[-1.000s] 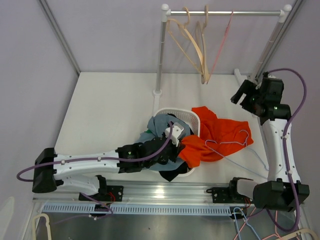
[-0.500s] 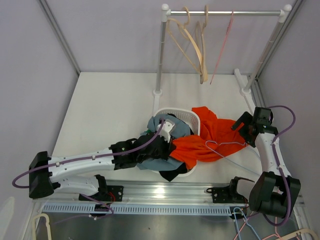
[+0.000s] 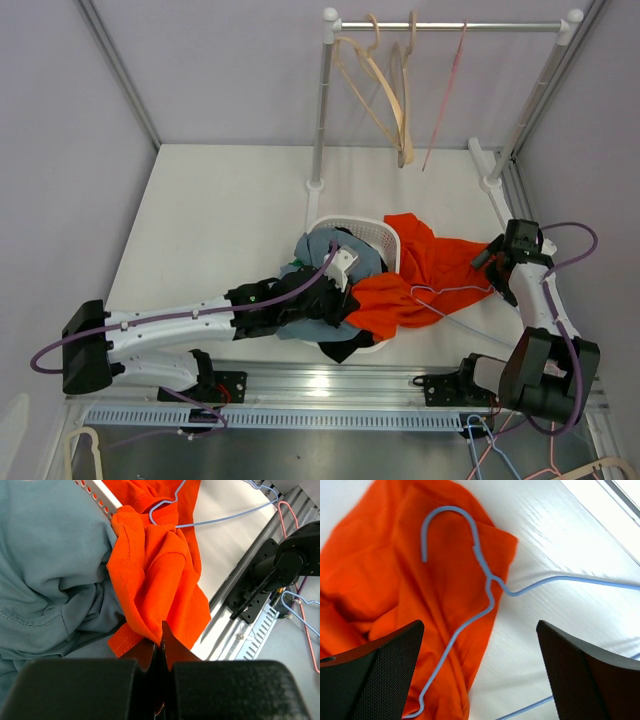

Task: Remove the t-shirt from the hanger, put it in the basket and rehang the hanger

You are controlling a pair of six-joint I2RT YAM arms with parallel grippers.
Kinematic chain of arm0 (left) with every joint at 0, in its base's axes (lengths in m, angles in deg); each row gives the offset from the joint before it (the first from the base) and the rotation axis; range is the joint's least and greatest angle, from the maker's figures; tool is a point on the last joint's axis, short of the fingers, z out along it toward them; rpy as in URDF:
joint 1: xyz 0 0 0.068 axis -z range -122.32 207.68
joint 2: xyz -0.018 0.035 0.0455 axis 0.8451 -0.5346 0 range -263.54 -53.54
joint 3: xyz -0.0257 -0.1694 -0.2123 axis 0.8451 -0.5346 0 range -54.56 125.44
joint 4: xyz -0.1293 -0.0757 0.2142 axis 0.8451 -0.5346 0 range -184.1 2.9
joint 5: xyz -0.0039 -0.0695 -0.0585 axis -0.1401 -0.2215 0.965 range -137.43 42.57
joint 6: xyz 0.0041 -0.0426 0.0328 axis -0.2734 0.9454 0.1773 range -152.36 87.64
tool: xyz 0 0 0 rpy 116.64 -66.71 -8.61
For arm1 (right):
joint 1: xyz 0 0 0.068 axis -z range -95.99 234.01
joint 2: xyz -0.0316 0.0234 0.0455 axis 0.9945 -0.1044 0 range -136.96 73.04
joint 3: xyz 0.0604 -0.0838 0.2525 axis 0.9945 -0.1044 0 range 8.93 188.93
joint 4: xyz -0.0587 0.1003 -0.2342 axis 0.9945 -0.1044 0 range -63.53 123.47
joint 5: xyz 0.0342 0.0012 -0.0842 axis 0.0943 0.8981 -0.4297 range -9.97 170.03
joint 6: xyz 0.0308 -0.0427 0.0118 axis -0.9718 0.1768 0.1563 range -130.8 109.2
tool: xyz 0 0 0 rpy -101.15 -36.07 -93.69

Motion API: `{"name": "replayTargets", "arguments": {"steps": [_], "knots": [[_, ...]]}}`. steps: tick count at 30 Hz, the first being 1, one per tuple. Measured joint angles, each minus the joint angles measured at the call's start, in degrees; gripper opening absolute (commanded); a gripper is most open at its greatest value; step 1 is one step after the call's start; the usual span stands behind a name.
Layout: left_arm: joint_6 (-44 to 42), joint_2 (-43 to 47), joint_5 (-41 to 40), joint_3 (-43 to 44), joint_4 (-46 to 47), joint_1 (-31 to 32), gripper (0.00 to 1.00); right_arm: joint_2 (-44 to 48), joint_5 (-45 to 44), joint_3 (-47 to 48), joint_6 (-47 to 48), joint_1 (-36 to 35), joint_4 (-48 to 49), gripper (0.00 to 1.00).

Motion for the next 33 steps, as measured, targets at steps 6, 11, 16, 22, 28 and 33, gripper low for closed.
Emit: {"name": "replayTargets", "arguments": {"steps": [6,11,16,22,28,33], "knots": [[-0.4,0.0,0.1,-0.7,0.8,0.0,0.01,-5.3,-1.5,-0.3,-2.3,1.3,-0.6,0.78],[-0.5,0.1,0.1,-2.2,1.2,0.0,0.01,-7.5,-0.8,-2.4,-4.3,2.3,1.3,0.49],[-0.9,0.3,0.0,-2.8,1.4,0.0,0.01,-9.2,-0.6,-2.6,-4.9,3.0,3.9,0.3],[-1.0,1.0,-0.1,-3.7,1.9,0.0,0.01,-11.5,0.9,-2.6,-4.5,4.3,6.4,0.0],[-1.0,1.4,-0.1,-4.6,2.4,0.0,0.01,-11.2,2.3,-2.3,-4.6,5.4,6.6,0.0],[-1.1,1.7,-0.1,-4.7,2.4,0.0,0.01,-0.5,0.3,3.3,-5.5,4.5,1.5,0.0]]}}
